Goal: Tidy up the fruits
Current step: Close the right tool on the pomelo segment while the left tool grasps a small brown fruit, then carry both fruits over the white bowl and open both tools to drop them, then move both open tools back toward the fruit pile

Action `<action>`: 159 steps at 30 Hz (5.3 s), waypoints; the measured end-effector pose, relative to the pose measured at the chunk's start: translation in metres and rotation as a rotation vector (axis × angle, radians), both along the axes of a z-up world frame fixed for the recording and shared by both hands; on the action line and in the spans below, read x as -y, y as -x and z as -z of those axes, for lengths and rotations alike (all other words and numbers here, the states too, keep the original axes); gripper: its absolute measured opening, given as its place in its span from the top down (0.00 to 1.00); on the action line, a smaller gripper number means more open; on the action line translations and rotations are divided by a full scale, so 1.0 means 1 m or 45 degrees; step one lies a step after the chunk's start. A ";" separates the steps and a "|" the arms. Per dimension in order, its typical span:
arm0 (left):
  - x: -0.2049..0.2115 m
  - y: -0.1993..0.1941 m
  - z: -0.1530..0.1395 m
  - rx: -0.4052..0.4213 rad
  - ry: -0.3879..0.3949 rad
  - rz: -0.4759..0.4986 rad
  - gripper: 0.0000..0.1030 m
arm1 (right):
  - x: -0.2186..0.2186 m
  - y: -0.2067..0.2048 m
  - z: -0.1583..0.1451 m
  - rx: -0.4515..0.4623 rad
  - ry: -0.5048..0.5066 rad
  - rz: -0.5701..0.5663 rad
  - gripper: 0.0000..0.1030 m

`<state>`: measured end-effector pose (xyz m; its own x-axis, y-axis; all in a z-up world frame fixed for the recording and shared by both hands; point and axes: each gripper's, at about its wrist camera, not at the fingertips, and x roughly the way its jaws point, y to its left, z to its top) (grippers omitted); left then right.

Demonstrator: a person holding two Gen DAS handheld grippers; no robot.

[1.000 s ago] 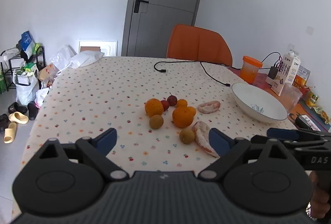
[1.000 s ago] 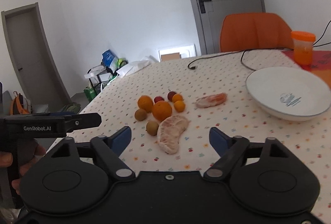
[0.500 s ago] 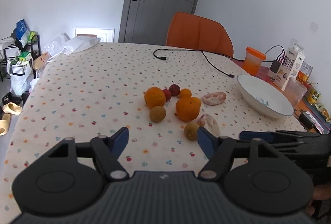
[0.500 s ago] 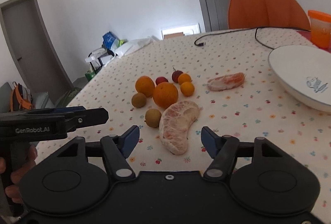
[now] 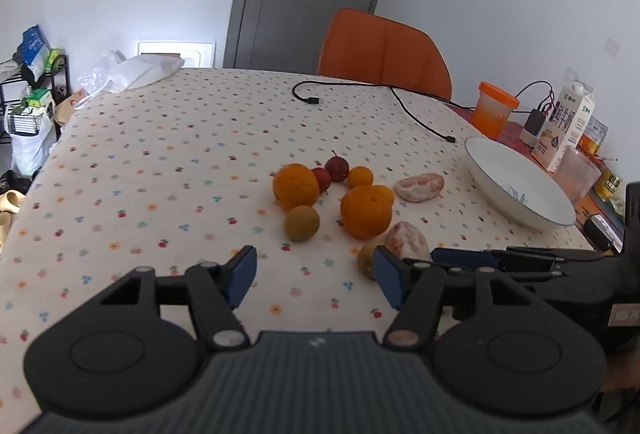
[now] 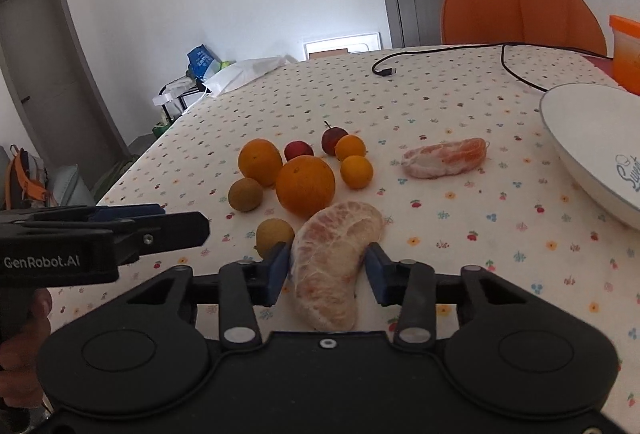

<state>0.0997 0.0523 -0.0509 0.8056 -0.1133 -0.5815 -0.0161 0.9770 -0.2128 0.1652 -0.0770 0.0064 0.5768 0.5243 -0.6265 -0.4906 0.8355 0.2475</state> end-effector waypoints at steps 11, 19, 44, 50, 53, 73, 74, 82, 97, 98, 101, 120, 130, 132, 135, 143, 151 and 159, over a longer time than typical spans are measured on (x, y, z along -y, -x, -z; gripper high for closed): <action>0.024 -0.021 0.009 -0.036 0.000 0.094 0.40 | 0.032 -0.001 0.000 -0.001 -0.077 0.085 0.65; 0.042 -0.032 0.017 -0.066 -0.017 0.132 0.51 | 0.058 0.001 -0.010 0.040 -0.113 0.136 0.65; 0.101 -0.046 -0.022 0.057 -0.088 0.212 0.77 | 0.131 0.000 -0.033 0.150 -0.186 0.312 0.65; 0.123 -0.060 -0.027 0.073 -0.101 0.248 0.77 | 0.151 -0.008 -0.033 0.167 -0.183 0.388 0.65; 0.134 -0.066 -0.031 0.084 -0.101 0.262 0.77 | 0.162 -0.014 -0.032 0.178 -0.167 0.437 0.65; 0.198 -0.108 -0.033 0.082 -0.176 0.341 0.77 | 0.211 -0.046 -0.024 0.222 -0.137 0.578 0.65; 0.200 -0.110 -0.033 0.082 -0.179 0.342 0.77 | 0.213 -0.048 -0.023 0.222 -0.140 0.584 0.65; 0.218 -0.124 -0.030 0.080 -0.208 0.367 0.77 | 0.221 -0.052 -0.019 0.239 -0.175 0.571 0.61; 0.234 -0.127 -0.043 0.144 -0.208 0.373 0.73 | 0.220 -0.016 -0.019 0.196 -0.226 0.528 0.44; 0.232 -0.125 -0.044 0.145 -0.209 0.360 0.73 | 0.218 -0.015 -0.018 0.188 -0.224 0.520 0.43; 0.222 -0.119 -0.047 0.142 -0.192 0.341 0.70 | 0.212 -0.013 -0.017 0.179 -0.225 0.503 0.41; 0.140 -0.072 -0.065 0.192 -0.194 0.160 0.08 | 0.178 0.002 -0.032 0.234 -0.180 0.501 0.00; 0.112 -0.055 -0.060 0.166 -0.174 0.111 0.06 | 0.151 0.009 -0.039 0.254 -0.131 0.472 0.00; 0.107 -0.051 -0.060 0.167 -0.174 0.097 0.06 | 0.146 0.010 -0.040 0.257 -0.124 0.459 0.00; 0.097 -0.046 -0.059 0.163 -0.165 0.075 0.06 | 0.138 0.011 -0.041 0.257 -0.113 0.451 0.00; 0.072 -0.032 -0.057 0.149 -0.161 0.025 0.06 | 0.118 0.012 -0.040 0.241 -0.099 0.418 0.00; 0.042 -0.022 -0.052 0.135 -0.135 -0.040 0.06 | 0.095 0.013 -0.041 0.212 -0.096 0.309 0.00; 0.021 -0.017 -0.046 0.118 -0.119 -0.086 0.06 | 0.077 0.011 -0.039 0.185 -0.100 0.249 0.00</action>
